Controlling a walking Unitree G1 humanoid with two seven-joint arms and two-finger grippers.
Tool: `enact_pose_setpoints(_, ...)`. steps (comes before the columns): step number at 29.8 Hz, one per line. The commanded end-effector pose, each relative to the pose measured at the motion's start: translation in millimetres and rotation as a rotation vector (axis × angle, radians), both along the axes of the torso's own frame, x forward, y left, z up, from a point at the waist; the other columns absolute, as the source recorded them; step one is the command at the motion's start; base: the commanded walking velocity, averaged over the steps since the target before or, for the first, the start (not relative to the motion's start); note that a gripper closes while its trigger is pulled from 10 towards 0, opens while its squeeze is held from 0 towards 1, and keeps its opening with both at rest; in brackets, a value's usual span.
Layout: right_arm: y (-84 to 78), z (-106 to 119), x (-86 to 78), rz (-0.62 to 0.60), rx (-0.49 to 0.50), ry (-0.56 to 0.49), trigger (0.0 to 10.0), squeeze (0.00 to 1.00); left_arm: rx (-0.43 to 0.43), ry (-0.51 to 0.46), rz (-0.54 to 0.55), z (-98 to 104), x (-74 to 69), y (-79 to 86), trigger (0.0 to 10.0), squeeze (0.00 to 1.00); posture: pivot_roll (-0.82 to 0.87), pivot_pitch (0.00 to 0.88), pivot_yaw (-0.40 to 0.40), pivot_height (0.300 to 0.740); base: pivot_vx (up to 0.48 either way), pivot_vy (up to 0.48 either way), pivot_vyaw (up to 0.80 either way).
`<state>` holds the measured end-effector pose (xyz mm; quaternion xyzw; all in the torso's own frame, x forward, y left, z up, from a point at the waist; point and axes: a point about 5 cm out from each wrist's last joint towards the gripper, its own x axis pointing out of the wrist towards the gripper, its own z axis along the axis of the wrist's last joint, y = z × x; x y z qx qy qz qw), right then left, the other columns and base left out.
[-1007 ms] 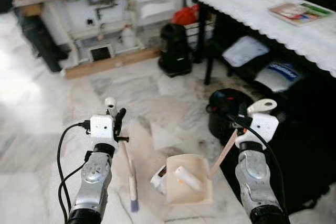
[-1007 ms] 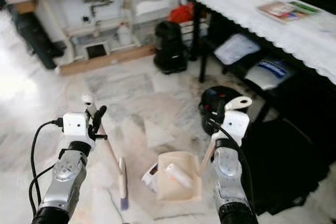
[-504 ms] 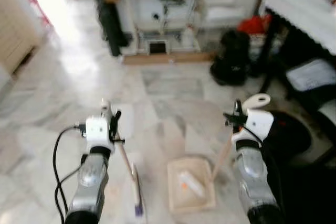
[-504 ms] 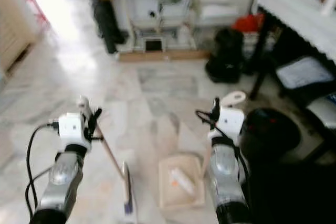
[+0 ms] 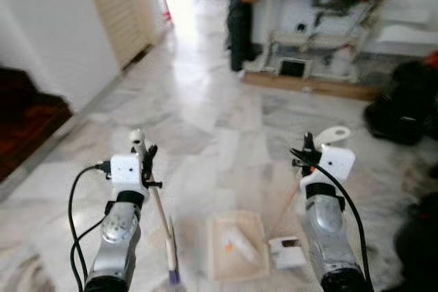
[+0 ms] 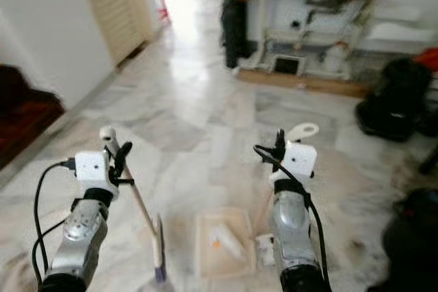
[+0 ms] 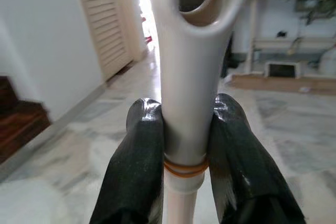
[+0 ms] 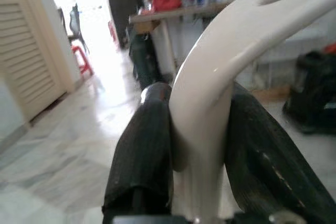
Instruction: Sweep floor
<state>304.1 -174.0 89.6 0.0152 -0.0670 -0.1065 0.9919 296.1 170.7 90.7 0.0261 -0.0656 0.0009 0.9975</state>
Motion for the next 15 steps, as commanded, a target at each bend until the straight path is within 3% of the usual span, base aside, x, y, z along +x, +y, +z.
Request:
enact_pose_setpoints(1, 3.2, 17.2, 6.1, 0.009, -0.007, -0.067, 10.0, 0.00, 0.021, -0.038, 0.005, 10.0, 1.9, 4.3, 10.0, 0.00, 0.08, 0.000, 0.042, 0.740, 0.000, 0.000, 0.80)
enact_pose_setpoints(15, 4.0, 16.3, 5.7, 0.013, -0.005, -0.059, 10.0, 0.00, 0.025, -0.033, 0.016, 9.1, -2.6, 6.3, 10.0, 0.00, 0.09, 0.000, 0.040, 0.740, 0.000, 0.000, 0.80)
